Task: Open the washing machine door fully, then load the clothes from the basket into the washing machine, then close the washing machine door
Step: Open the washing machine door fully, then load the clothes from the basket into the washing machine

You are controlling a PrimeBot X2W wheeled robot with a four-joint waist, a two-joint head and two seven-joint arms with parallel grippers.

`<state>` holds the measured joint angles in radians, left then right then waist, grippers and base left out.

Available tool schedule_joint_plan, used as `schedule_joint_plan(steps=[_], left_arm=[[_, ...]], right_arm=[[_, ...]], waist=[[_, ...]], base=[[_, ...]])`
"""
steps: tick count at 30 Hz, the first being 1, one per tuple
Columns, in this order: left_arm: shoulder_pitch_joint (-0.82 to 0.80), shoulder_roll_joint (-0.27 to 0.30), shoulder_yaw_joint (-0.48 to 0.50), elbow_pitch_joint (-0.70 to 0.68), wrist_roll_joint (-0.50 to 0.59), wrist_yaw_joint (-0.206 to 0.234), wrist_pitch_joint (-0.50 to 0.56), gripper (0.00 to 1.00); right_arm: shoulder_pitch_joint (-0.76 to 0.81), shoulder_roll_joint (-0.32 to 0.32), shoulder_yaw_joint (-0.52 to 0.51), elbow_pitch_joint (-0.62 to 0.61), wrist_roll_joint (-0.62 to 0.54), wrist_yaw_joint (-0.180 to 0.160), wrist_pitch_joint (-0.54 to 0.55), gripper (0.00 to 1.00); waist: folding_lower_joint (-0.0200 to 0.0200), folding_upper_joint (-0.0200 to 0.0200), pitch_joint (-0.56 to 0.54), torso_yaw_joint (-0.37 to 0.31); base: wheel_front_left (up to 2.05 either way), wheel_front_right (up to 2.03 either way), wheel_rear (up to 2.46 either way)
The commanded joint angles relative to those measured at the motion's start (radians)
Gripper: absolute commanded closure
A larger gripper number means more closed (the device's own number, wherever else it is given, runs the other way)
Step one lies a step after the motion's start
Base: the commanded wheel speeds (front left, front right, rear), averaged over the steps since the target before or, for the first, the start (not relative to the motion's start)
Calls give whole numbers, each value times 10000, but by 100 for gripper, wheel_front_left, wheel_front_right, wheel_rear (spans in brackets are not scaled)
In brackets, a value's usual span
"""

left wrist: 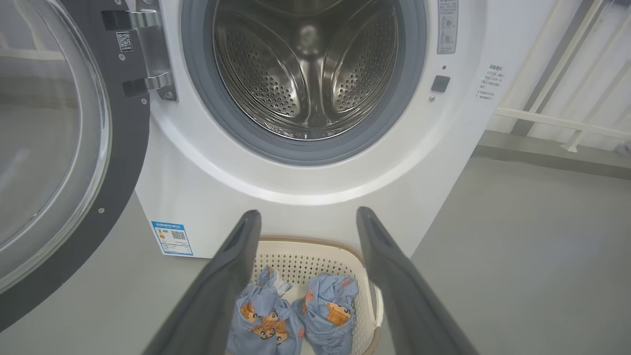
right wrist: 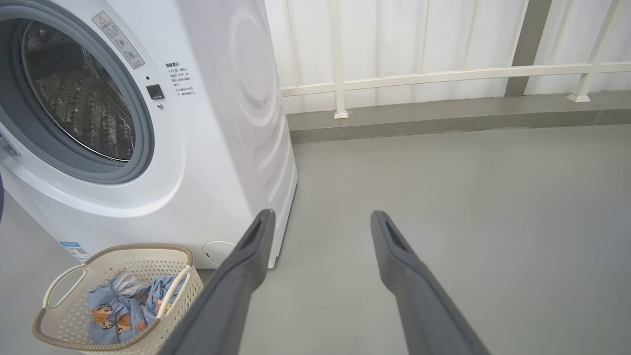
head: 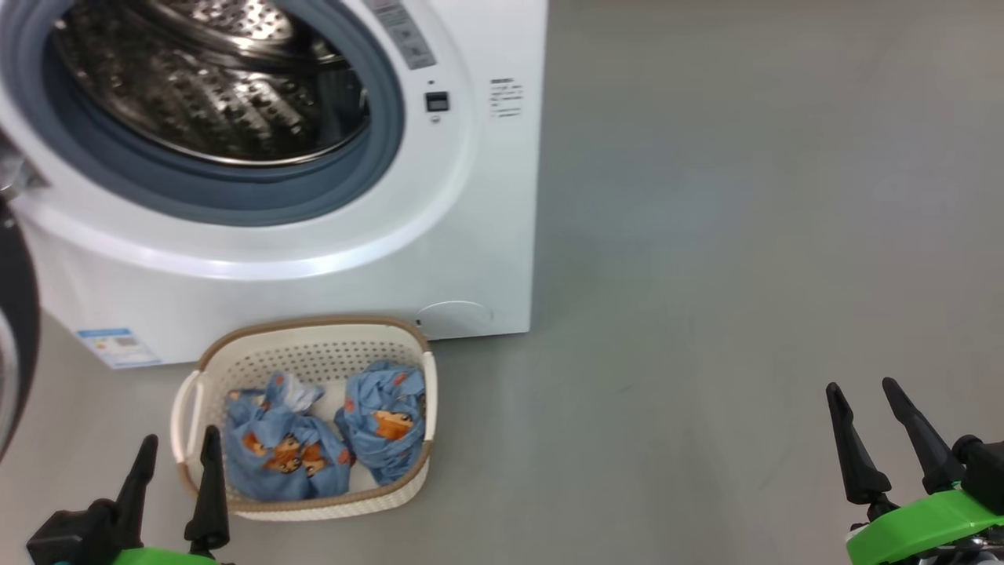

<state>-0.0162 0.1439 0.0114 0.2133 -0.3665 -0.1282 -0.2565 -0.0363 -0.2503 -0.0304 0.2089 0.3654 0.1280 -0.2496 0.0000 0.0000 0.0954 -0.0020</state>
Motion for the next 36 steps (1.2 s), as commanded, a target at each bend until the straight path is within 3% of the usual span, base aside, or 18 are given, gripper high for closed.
schedule_joint_plan(steps=[1, 14, 27, 36], left_arm=[[-136, 288, 296, -277, -15, -24, -53, 0], [-291, 304, 180, -393, 267, -25, -53, 0], [-448, 259, 110, -273, 197, -25, -53, 0], [-622, 355, 102, -197, -1, -25, -53, 0]], right_arm=[[61, -132, 154, -218, 60, 27, -122, 0], [39, -48, 22, -271, 32, 27, -122, 0], [19, 22, -16, -335, -5, 27, -122, 0], [-125, -2, 32, -366, 13, 27, -122, 0]], waist=[[0, 0, -22, -336], [0, 0, 49, -673], [0, 0, 142, -471], [0, 0, 341, -432]], base=[[0, 0, 0], [0, 0, 0], [1, -3, 2], [26, -127, 102]])
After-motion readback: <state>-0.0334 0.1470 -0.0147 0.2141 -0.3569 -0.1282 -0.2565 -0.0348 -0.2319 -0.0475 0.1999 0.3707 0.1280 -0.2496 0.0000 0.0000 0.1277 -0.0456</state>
